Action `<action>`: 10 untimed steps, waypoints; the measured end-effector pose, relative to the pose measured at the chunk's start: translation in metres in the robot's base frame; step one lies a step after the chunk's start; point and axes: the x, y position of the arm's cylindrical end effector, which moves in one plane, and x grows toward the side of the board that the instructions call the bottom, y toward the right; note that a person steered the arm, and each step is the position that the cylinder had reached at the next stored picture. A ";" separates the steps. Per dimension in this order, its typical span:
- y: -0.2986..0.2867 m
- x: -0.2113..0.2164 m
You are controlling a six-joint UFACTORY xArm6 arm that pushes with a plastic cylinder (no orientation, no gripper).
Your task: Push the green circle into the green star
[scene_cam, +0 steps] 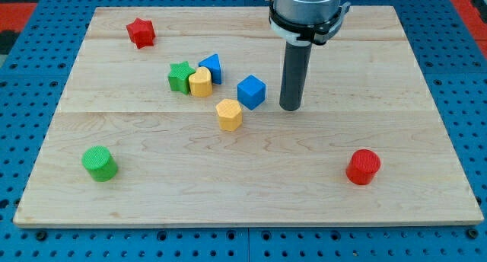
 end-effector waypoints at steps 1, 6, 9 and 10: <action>-0.031 -0.024; -0.099 0.021; -0.199 0.127; -0.238 0.128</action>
